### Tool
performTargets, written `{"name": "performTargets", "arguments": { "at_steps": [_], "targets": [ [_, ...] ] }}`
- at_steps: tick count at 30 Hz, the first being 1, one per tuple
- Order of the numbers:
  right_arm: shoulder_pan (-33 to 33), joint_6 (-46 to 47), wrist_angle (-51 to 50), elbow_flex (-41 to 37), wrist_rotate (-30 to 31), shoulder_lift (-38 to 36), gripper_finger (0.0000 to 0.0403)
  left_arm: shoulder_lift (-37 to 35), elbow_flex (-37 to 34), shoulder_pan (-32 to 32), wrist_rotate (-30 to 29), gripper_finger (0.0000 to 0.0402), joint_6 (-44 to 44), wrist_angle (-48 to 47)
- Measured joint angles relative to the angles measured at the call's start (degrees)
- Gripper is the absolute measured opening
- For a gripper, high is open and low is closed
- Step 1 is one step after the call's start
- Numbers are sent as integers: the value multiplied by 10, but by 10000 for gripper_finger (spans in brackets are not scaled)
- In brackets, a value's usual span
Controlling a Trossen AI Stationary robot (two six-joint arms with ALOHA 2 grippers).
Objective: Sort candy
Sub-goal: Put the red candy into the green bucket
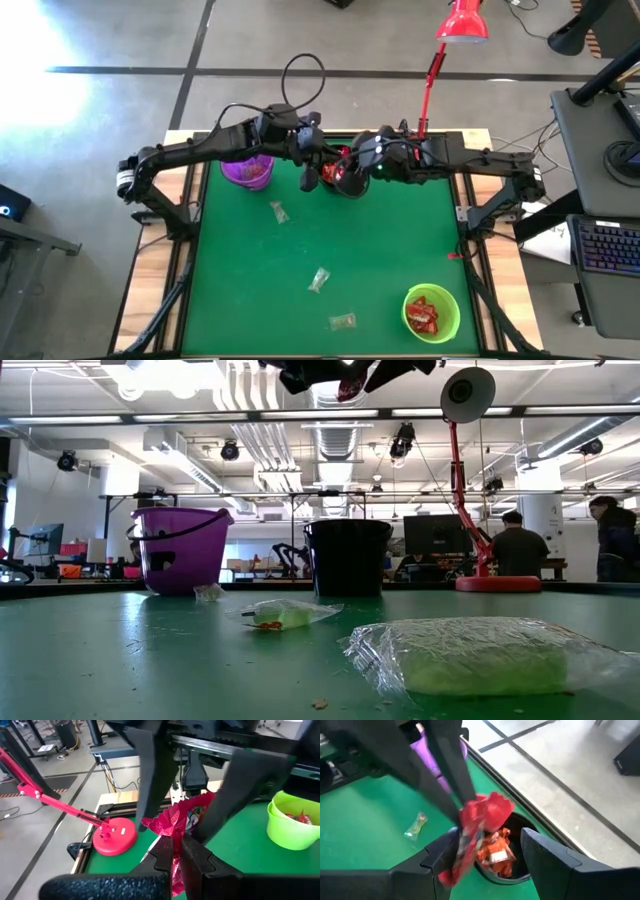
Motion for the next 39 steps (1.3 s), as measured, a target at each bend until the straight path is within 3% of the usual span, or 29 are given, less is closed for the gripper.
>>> {"name": "performTargets", "arguments": {
  "at_steps": [7,12,15,20,28,39],
  "targets": [
    [-13,-7,23,0,-23,5,201,0,7,0,2,0,13,8],
    [-17,-13,24,0,-24,18,175,0,10,0,2,0,17,11],
    [-19,-13,23,0,-27,19,133,0,10,0,1,0,17,11],
    [-19,-15,22,0,-38,15,26,0,10,1,2,0,17,8],
    [-20,-12,21,0,-68,12,11,0,10,0,-12,7,19,7],
    [-12,41,-81,0,-75,1,9,-1,18,1,-39,103,35,-20]
  ]
}}
